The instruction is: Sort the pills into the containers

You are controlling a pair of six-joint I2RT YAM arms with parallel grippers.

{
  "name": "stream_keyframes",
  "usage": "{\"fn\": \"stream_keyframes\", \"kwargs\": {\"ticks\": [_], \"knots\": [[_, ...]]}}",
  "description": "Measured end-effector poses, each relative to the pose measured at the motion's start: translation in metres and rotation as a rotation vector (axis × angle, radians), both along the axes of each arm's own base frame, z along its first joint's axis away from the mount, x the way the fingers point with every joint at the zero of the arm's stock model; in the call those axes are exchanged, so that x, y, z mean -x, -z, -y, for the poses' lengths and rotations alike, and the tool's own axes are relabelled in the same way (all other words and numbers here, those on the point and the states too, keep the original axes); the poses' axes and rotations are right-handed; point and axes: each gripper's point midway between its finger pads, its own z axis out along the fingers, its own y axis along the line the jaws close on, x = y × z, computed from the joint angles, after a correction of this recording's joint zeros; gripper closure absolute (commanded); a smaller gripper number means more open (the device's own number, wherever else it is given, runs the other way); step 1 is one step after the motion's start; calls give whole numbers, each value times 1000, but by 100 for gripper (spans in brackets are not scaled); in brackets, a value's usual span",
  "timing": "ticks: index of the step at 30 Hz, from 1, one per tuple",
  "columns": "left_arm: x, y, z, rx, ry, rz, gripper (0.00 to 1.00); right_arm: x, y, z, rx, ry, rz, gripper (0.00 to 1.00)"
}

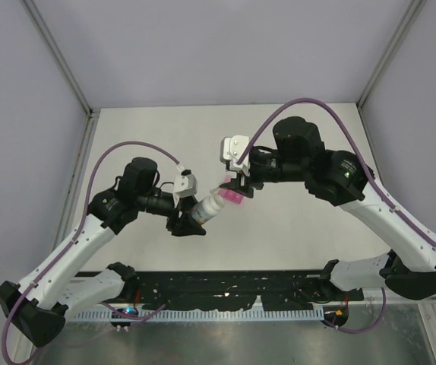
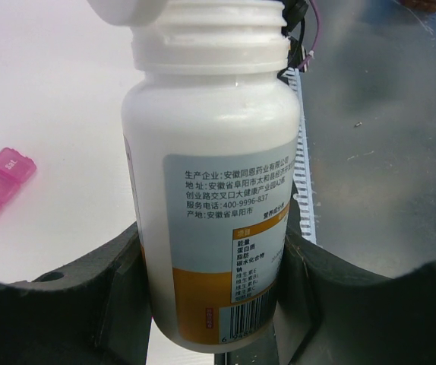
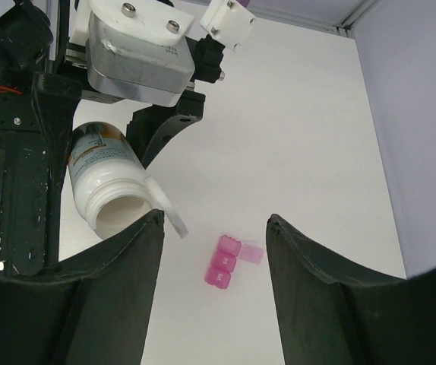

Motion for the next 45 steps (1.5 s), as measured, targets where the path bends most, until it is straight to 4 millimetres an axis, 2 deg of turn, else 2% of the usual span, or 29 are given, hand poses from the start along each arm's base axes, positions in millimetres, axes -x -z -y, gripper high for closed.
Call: {"fn": "stream_keyframes", "kwargs": {"ticks": [5, 21, 27, 30, 34, 37, 45], "knots": [[-4, -3, -1, 8, -17, 9, 100, 2, -2, 5, -6, 3, 10, 37], [-32, -15, 1, 28, -119, 96, 100, -3, 29, 12, 48, 23, -39, 35], [-48, -18, -1, 20, -203, 122, 100, -5, 36, 13, 24, 27, -96, 23], [-59, -21, -3, 13, -262, 141, 100, -14, 35, 16, -53, 60, -170, 16], [-70, -29, -5, 10, -324, 166, 100, -27, 37, 20, -139, 106, -293, 14], [-77, -35, -8, 8, -362, 181, 100, -28, 32, 17, -201, 100, -381, 14], [-91, -40, -9, 2, -429, 185, 100, -23, 1, -4, -358, 10, -545, 12]]}}
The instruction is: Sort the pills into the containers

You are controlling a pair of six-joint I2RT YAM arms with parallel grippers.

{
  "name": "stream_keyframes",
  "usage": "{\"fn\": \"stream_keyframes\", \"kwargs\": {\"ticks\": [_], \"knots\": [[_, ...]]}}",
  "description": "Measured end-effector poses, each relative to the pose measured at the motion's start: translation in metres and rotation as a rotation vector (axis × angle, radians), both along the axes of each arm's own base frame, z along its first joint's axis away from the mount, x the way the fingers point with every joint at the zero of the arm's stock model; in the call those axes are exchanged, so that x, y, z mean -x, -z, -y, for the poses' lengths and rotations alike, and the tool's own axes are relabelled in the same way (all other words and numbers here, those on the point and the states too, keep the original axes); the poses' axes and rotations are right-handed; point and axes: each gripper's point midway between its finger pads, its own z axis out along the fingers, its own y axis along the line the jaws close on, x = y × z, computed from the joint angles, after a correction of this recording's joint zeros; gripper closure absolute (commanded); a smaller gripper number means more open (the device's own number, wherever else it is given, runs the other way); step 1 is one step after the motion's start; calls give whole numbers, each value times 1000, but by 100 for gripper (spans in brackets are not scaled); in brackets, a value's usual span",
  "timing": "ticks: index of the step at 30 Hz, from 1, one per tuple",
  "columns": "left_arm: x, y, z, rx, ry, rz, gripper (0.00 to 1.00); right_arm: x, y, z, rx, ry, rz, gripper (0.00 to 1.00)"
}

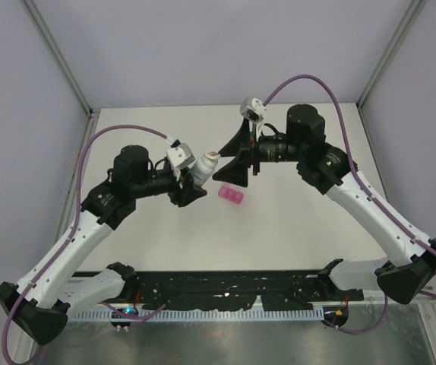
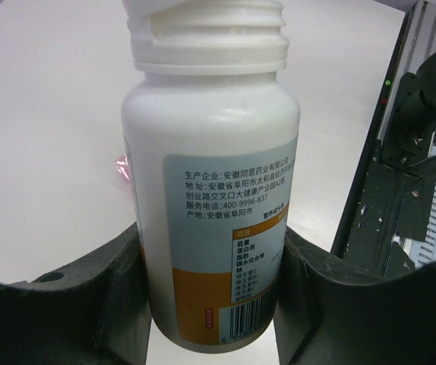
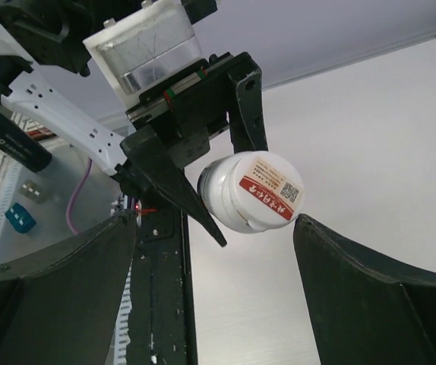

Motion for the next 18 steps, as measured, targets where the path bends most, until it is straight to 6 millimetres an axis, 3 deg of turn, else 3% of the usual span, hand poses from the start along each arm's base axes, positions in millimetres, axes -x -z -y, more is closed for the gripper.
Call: {"fn": "stream_keyframes", "kwargs": {"ticks": [8, 18], "knots": [[-7, 1, -1, -5, -39, -13, 100, -17, 14, -21, -27, -7, -162, 11], [-5, 0, 2, -3, -32, -11, 100, -26, 26, -30, -24, 2, -239, 17]]}}
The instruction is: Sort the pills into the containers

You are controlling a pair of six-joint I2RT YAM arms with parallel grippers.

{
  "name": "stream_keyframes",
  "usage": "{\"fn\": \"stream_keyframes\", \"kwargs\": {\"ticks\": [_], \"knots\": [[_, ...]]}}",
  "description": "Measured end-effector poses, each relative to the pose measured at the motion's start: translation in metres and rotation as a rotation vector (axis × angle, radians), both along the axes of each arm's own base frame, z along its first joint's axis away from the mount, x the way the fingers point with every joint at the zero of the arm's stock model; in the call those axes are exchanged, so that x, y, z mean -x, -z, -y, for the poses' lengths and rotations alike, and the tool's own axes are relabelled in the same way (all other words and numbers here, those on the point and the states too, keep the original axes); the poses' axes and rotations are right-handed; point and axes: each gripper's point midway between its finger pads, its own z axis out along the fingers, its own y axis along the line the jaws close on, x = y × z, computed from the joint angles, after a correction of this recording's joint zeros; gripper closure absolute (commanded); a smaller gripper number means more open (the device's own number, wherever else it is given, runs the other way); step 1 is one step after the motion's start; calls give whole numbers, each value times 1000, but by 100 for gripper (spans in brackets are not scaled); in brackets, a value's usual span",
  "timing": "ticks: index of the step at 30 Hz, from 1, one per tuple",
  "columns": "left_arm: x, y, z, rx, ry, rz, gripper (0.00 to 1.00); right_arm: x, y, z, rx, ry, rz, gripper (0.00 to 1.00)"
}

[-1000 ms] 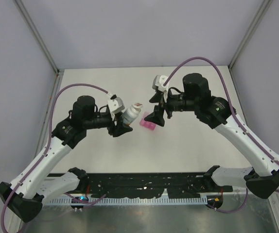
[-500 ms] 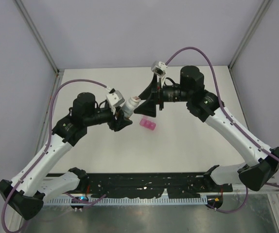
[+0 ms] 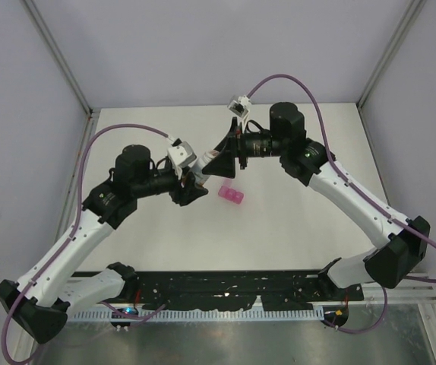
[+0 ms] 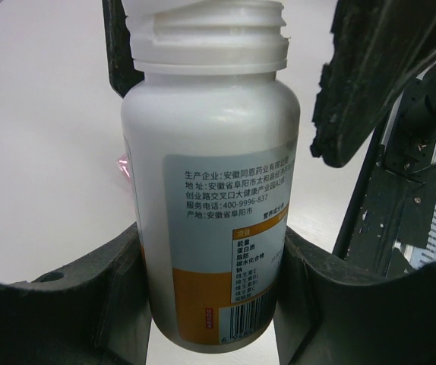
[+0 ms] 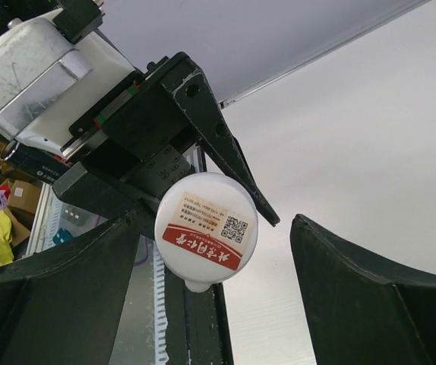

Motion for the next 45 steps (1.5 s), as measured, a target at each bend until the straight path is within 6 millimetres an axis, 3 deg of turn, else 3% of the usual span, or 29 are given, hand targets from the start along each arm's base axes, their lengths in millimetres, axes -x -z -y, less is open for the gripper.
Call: {"fn": "stream_keyframes", "kwargs": {"ticks": [16, 21, 23, 33, 36, 38, 45], "knots": [[-6, 4, 2, -19, -22, -3, 100, -2, 5, -4, -2, -3, -31, 28], [-7, 3, 1, -20, -28, 1, 100, -2, 15, -9, 13, -13, -51, 33], [-7, 3, 1, -20, -28, 2, 100, -2, 19, -11, 20, -16, -60, 37], [-9, 4, 1, -25, -35, 2, 100, -1, 20, -13, 19, -32, -61, 88], [-8, 4, 1, -26, -30, 3, 86, 0, 21, -12, 23, -37, -54, 95], [-7, 5, 2, -26, -21, 1, 73, 1, 22, -12, 27, -40, -49, 94], [2, 5, 6, -17, 42, 5, 39, 8, 23, -4, 46, -40, -34, 95]]}}
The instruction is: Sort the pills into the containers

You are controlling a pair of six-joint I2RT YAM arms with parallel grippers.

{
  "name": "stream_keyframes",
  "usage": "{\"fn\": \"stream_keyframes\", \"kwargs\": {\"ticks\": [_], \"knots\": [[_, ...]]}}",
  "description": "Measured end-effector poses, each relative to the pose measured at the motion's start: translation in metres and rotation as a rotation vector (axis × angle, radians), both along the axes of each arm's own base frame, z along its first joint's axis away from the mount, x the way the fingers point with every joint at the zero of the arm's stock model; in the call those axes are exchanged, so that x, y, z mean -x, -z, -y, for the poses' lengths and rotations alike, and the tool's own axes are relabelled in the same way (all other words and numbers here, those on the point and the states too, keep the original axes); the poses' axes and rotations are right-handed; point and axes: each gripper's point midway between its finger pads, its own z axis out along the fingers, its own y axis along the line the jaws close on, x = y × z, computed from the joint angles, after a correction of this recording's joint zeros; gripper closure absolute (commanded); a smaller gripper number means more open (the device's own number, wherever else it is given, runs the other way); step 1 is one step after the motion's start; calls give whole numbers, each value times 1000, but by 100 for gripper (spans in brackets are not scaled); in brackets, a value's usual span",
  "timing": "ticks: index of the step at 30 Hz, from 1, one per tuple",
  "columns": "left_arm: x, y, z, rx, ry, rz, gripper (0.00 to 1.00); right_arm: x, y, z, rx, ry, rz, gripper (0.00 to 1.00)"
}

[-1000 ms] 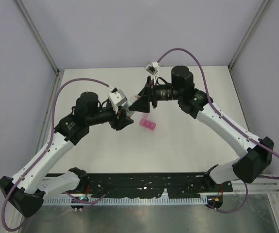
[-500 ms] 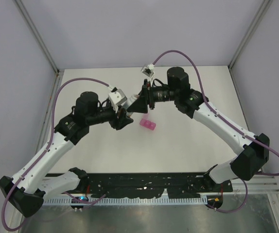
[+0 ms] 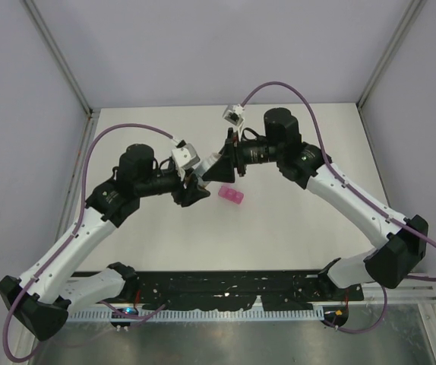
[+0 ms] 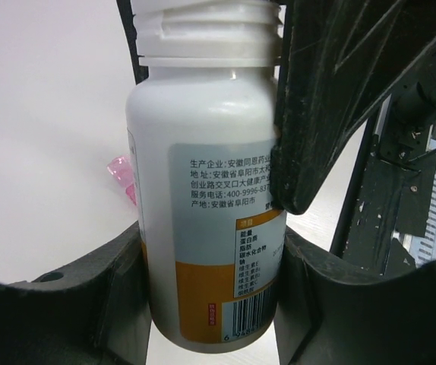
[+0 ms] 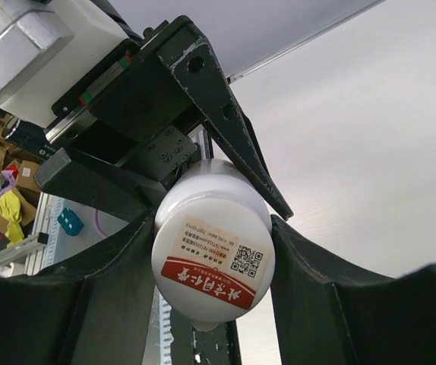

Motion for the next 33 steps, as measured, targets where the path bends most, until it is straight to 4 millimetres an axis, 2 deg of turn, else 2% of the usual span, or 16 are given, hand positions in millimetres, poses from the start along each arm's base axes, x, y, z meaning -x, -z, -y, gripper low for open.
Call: {"fn": "stream_keyframes", "kwargs": {"ticks": [7, 12, 15, 25, 33], "knots": [[20, -8, 8, 46, 102, -22, 14, 7, -8, 7, -7, -7, 84, 95], [32, -12, 11, 74, 163, -44, 3, 11, -12, 11, -9, -15, 126, 94], [38, -14, 13, 85, 196, -54, 2, 15, -14, 13, -11, -33, 145, 95], [50, -36, 8, 145, 234, -35, 11, 34, -22, 26, -30, -82, 261, 94], [44, -51, 18, 236, 241, -68, 14, 41, -33, 29, -62, -92, 281, 94]]}}
